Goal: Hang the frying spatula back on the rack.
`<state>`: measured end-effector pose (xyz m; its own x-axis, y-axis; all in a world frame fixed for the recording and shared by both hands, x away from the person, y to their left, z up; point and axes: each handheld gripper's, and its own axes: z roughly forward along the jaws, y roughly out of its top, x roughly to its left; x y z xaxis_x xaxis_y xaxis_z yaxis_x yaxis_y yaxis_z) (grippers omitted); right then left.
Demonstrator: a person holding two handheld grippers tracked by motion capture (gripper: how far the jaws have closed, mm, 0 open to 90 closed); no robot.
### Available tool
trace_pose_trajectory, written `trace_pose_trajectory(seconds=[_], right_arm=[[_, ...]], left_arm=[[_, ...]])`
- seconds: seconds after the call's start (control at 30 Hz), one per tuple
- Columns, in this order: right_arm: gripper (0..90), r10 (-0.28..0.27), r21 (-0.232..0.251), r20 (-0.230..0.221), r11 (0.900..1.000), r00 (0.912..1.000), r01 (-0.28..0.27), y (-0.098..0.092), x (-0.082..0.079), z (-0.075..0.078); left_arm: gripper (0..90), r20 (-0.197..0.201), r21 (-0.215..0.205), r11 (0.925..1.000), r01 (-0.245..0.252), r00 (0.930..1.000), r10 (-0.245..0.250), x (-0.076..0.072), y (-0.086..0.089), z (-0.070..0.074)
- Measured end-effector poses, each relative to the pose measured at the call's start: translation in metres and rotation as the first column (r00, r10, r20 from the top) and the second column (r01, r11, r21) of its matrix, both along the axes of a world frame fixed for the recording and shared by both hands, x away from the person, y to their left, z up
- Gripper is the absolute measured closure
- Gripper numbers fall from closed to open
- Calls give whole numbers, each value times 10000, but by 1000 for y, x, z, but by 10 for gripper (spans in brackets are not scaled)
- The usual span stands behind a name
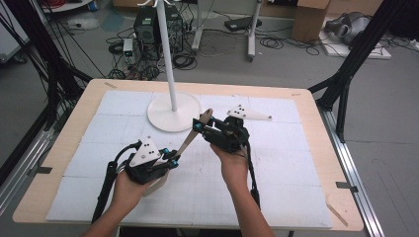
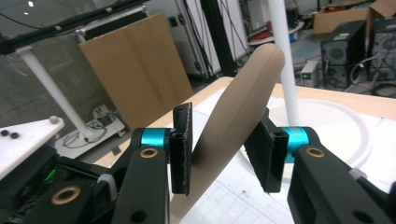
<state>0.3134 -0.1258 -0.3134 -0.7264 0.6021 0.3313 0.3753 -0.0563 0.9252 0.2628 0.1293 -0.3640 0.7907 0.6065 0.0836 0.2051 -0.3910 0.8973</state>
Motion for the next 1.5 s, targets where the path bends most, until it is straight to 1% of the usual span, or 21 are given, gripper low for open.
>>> trace_pose_trajectory(seconds=[0.1, 0.27, 0.37, 0.4, 0.53, 0.57, 0.67, 0.8, 0.87, 0.9, 0.93, 0.97, 1.0, 1.03, 1.07, 1.13, 1.2, 1.23, 1.27, 1.37, 1.5], right_arm=[[674, 364, 273, 126, 9990, 9993, -367, 1, -3, 3], [705, 985, 407, 584, 9941, 9934, -1010, 5, -8, 13], [726, 1097, 246, 952, 9933, 9894, -1125, 8, -12, 21], [728, 1029, 59, 1108, 9945, 9885, -1042, 9, -13, 22], [732, 1759, 621, 1103, 9811, 9782, -1834, 11, -15, 31], [732, 1829, 442, 1206, 9809, 9757, -1893, 12, -15, 34], [732, 2130, -175, 1428, 9770, 9666, -2126, 14, -16, 41], [731, 2742, -352, 1323, 9617, 9525, -2720, 13, -12, 43], [731, 3025, -397, 1293, 9531, 9443, -2999, 13, -10, 42], [731, 3172, -355, 1286, 9483, 9396, -3153, 13, -9, 42], [731, 3308, -298, 1310, 9436, 9346, -3298, 13, -8, 41], [731, 3610, -149, 1303, 9320, 9234, -3622, 13, -7, 41], [731, 3716, -112, 1308, 9276, 9192, -3734, 14, -6, 41], [731, 4092, -102, 1375, 9112, 9020, -4118, 14, -5, 41], [731, 4261, -79, 1400, 9031, 8938, -4293, 15, -4, 41], [731, 4646, -77, 1436, 8835, 8738, -4684, 16, -3, 40], [731, 4880, -59, 1451, 8703, 8607, -4925, 17, -2, 39], [731, 5021, -108, 1502, 8622, 8517, -5064, 17, -1, 39], [731, 5049, -97, 1493, 8605, 8502, -5094, 18, -1, 39], [731, 5285, -108, 1434, 8463, 8368, -5326, 21, 1, 37], [731, 5518, -176, 1410, 8315, 8219, -5552, 26, 1, 36]], left_arm=[[769, 81, -28, 10000, 77, 9999, -76, -1, 1, 0], [771, 214, -507, 9984, 256, 9995, -245, -4, 4, 4], [866, 402, -1058, 9940, 285, 9989, -244, -6, 10, 8], [867, 444, -1192, 9924, 315, 9987, -263, -7, 13, 11], [832, 384, -1551, 9876, 252, 9991, -195, -5, 21, 15], [803, 357, -1711, 9848, 296, 9991, -238, -4, 22, 16], [703, 201, -2318, 9686, 903, 9959, -880, -2, 31, 19], [553, -14, -2649, 9522, 1518, 9875, -1579, 3, 35, 20], [507, -113, -3006, 9363, 1817, 9809, -1940, 5, 35, 20], [490, -109, -3080, 9319, 1915, 9788, -2047, 5, 35, 20], [481, -174, -3287, 9196, 2151, 9722, -2336, 7, 36, 21], [478, -199, -3381, 9142, 2232, 9696, -2440, 8, 36, 21], [476, -174, -3568, 9025, 2414, 9641, -2648, 9, 36, 22], [473, -187, -3708, 8950, 2478, 9615, -2740, 10, 36, 23], [471, -184, -3919, 8801, 2681, 9541, -2988, 11, 37, 25], [471, -118, -4069, 8669, 2880, 9473, -3203, 14, 36, 30], [472, -88, -4164, 8565, 3048, 9407, -3391, 16, 35, 34], [473, -62, -4150, 8553, 3101, 9391, -3435, 17, 34, 36], [474, -88, -4197, 8518, 3136, 9370, -3493, 18, 33, 38], [481, 9, -4031, 8517, 3348, 9308, -3655, 21, 29, 42], [497, 78, -4081, 8366, 3653, 9178, -3970, 24, 25, 47]])
